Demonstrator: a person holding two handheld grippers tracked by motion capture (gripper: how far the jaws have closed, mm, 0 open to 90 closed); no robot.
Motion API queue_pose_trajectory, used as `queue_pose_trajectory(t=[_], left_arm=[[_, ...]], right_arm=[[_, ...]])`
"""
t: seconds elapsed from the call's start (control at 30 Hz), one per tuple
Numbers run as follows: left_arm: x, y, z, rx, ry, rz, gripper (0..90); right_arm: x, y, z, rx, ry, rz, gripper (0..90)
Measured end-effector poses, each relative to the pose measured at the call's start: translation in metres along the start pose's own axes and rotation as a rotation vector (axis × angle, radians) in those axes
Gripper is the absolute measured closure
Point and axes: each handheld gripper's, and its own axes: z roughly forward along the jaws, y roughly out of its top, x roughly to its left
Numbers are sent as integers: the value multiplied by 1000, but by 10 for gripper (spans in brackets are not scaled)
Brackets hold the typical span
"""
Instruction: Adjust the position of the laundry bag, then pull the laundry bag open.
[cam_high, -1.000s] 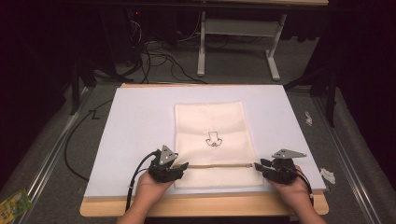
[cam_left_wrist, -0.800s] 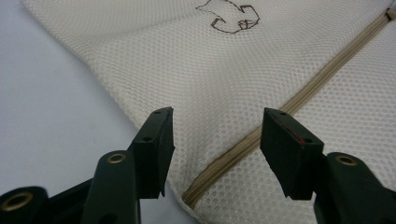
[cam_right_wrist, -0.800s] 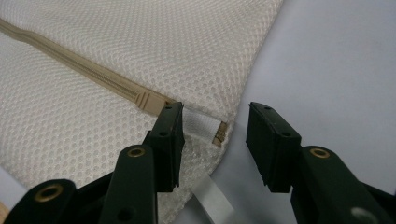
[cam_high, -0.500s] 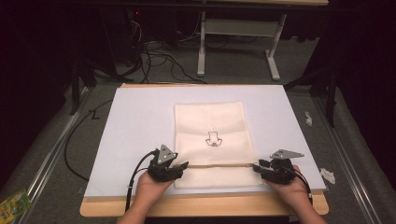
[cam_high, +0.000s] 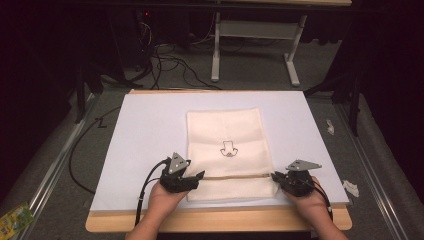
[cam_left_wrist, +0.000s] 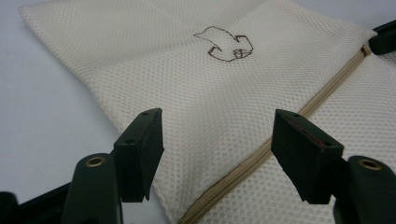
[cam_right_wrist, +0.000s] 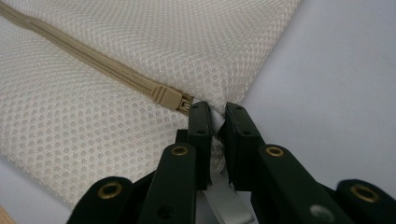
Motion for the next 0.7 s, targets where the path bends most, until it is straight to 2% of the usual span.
queue_pose_trajectory(t=[0.1, 0.23, 0.33, 0.47, 0.7], left_arm=[[1, 0, 1, 4, -4, -1, 347], [0, 0, -1, 1, -4, 5, 347], [0, 0, -3, -4, -2, 4, 348], [1, 1, -2, -4, -18, -16, 352], [-3, 3, 0, -16, -41, -29, 354]], right_arm=[[-1, 0, 0, 1, 10, 9, 837], [-2, 1, -2, -6, 11, -7, 840], [-3, 2, -5, -19, 20, 4, 840], [-4, 2, -6, -24, 37, 19, 840], [-4, 1, -6, -31, 32, 15, 840]])
